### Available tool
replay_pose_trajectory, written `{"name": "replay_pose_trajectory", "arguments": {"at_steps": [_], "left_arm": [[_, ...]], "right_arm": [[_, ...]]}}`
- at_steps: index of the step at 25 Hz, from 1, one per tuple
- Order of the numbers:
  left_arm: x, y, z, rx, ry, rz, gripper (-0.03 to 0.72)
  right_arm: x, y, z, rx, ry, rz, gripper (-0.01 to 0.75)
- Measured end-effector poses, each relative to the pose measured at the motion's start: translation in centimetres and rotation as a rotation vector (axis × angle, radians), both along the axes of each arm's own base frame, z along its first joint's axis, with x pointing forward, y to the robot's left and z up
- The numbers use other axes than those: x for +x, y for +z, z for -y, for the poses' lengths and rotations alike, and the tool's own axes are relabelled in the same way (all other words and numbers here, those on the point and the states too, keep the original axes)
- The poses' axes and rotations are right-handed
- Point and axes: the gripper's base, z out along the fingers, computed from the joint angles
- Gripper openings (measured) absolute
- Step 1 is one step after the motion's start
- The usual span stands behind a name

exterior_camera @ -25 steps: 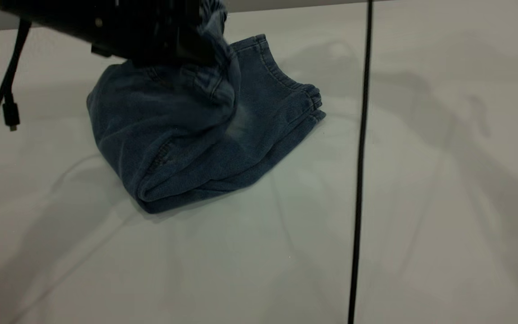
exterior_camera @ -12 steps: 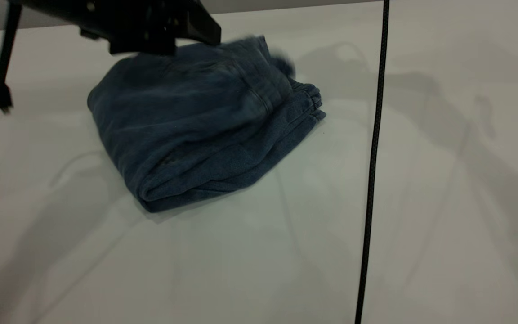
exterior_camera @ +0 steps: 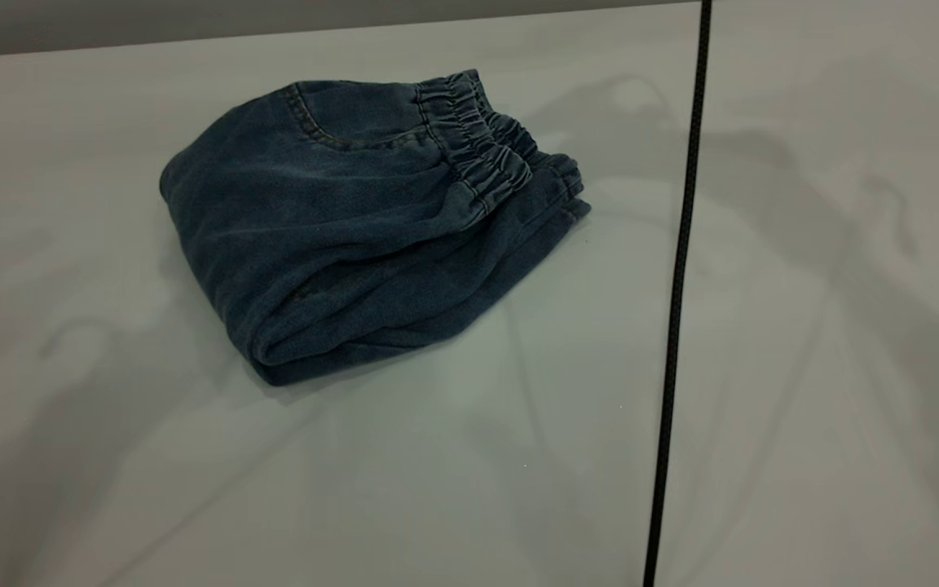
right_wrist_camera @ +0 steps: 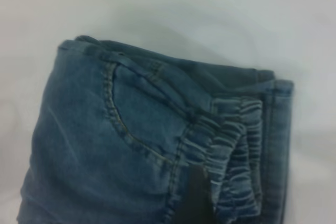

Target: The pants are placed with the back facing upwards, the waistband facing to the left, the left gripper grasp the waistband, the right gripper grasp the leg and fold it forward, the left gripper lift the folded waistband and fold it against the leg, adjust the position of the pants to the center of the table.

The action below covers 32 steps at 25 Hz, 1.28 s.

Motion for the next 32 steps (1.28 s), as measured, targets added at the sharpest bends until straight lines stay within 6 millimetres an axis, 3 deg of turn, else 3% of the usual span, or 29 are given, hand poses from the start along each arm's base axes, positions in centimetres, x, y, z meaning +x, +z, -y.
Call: {"name": "replay_pose_trajectory", "arguments": {"at_steps": [4, 10, 16, 22, 24, 28, 32], "left_arm": [[-2.5, 2.8, -0.9, -0.027, 0.006, 0.089, 0.563], [-5.1, 7.7, -1.7, -0.085, 0.014, 0.254, 0.563], [-5.4, 8.2, -1.7, -0.109, -0.001, 0.264, 0.563], [-5.5, 8.2, -1.4, -0.132, -0.026, 0.257, 0.563], [-5.6, 8.2, -1.2, -0.139, -0.044, 0.258, 0.563], [-5.8, 8.3, -0.9, -0.155, -0.081, 0.258, 0.563], [-5.9, 8.3, -0.8, -0.16, -0.096, 0.258, 0.561]], "right_arm": [[0.1, -1.3, -0.6, 0.007, 0.005, -0.032, 0.54], [-2.0, -5.2, -6.2, -0.015, 0.118, -0.107, 0.54], [-5.1, -8.8, -12.8, -0.139, 0.17, -0.031, 0.54], [-8.3, -11.3, -16.7, -0.312, 0.165, 0.027, 0.54], [-8.5, -12.5, -17.3, -0.348, 0.15, 0.057, 0.54], [-7.9, -15.0, -16.5, -0.442, 0.112, 0.065, 0.54], [-8.1, -15.7, -16.3, -0.465, 0.091, 0.028, 0.54]]}}
